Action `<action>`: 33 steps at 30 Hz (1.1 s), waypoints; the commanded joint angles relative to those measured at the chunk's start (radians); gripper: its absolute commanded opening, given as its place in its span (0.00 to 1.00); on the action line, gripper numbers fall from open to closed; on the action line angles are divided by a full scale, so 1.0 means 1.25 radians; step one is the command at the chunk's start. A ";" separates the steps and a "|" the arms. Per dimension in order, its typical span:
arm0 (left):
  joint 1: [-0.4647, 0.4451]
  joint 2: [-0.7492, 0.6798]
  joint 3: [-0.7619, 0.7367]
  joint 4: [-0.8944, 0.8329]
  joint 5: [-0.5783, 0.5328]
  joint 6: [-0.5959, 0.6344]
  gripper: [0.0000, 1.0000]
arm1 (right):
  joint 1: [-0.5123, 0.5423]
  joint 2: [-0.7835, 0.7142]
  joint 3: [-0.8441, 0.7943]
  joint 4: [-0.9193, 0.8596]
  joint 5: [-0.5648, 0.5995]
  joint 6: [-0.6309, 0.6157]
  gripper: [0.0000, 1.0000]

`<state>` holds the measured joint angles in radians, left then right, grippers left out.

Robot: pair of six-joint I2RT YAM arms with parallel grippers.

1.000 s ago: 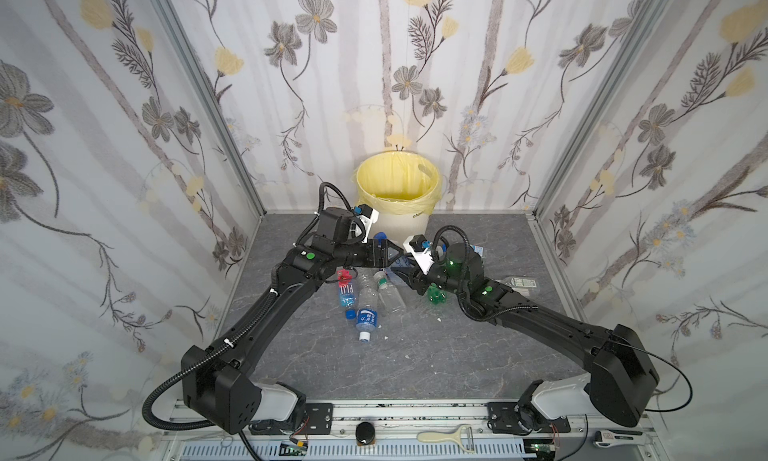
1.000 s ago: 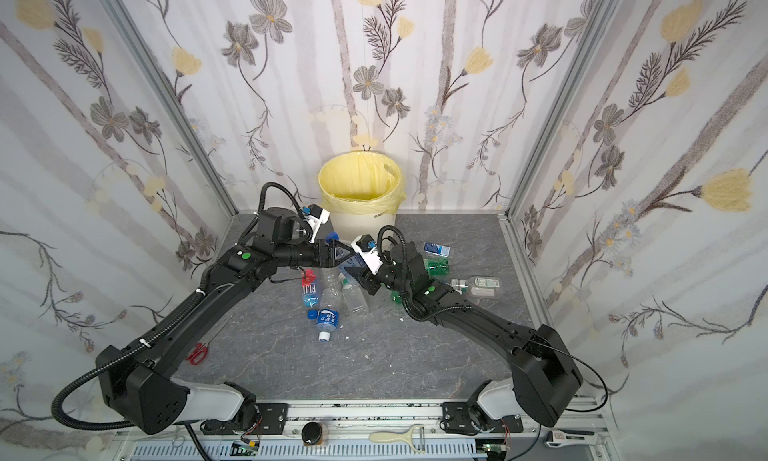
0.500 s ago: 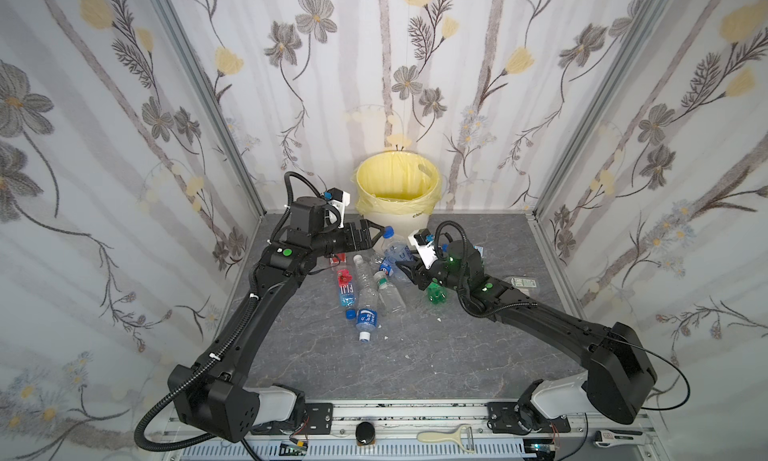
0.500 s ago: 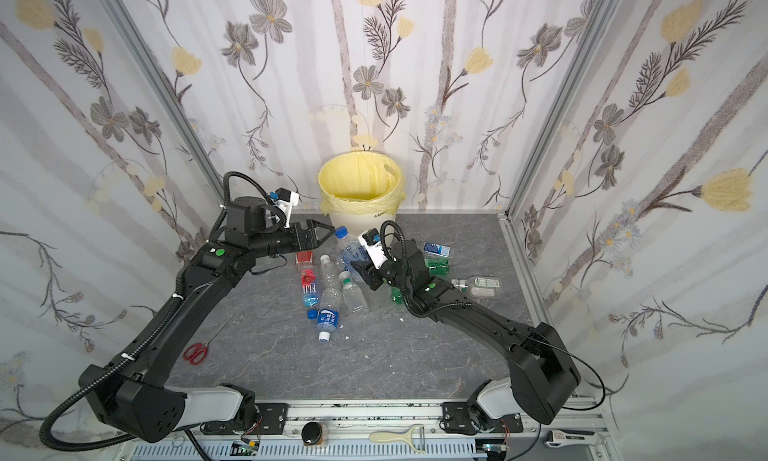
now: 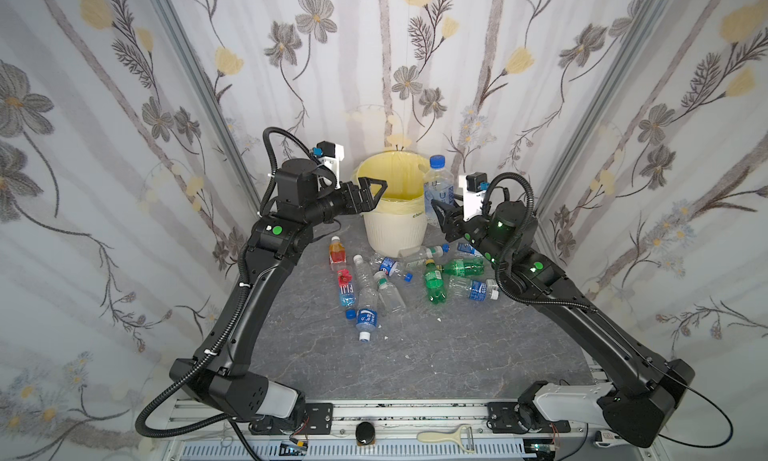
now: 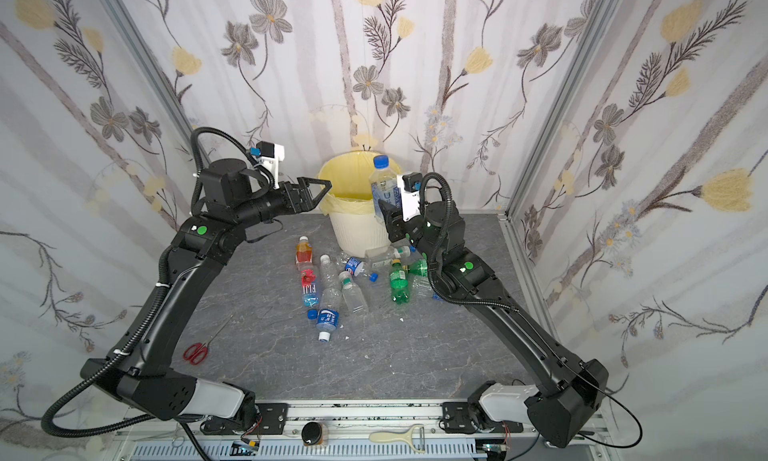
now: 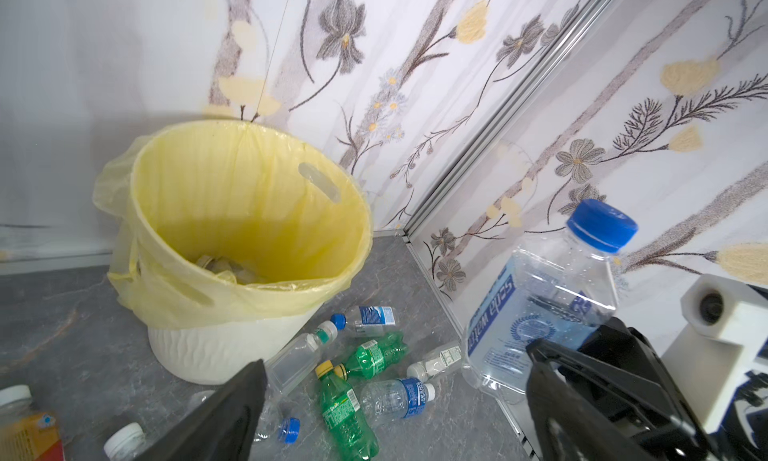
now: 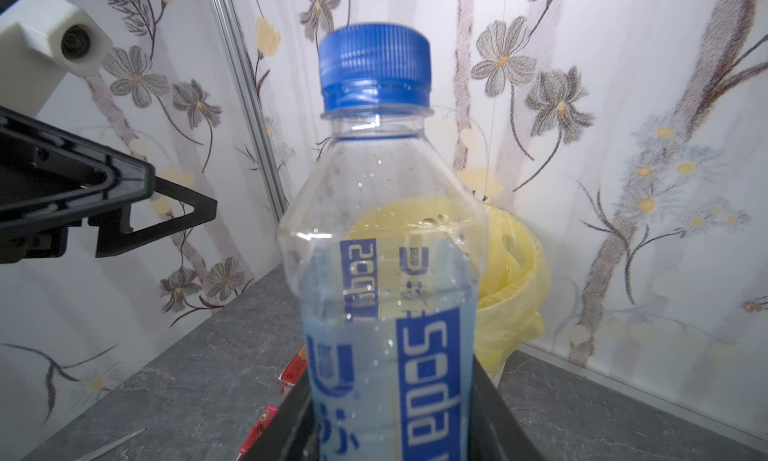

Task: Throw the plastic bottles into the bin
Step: 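Raise the bottle with the right gripper above the bin while the left gripper withdraws, then open the right gripper over the bin to drop the soda water bottle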

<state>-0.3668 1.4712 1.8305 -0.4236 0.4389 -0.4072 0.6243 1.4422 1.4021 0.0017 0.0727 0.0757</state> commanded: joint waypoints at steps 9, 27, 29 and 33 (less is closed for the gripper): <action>-0.064 0.136 0.199 0.036 -0.359 0.081 1.00 | -0.016 -0.054 0.182 0.110 0.076 -0.064 0.41; -0.105 0.074 -0.025 0.217 -0.566 0.189 1.00 | -0.072 0.562 0.712 -0.114 0.056 0.084 0.83; -0.095 0.069 -0.056 0.221 -0.550 0.205 1.00 | -0.071 0.594 0.757 -0.142 0.052 0.097 0.88; -0.079 0.042 -0.106 0.224 -0.537 0.196 1.00 | -0.065 0.566 0.739 -0.125 0.044 0.096 0.97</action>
<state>-0.4728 1.5497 1.7218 -0.2272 -0.2173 -0.1822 0.5400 2.1769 2.3169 -0.1619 0.1368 0.1677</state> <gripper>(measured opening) 0.998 0.956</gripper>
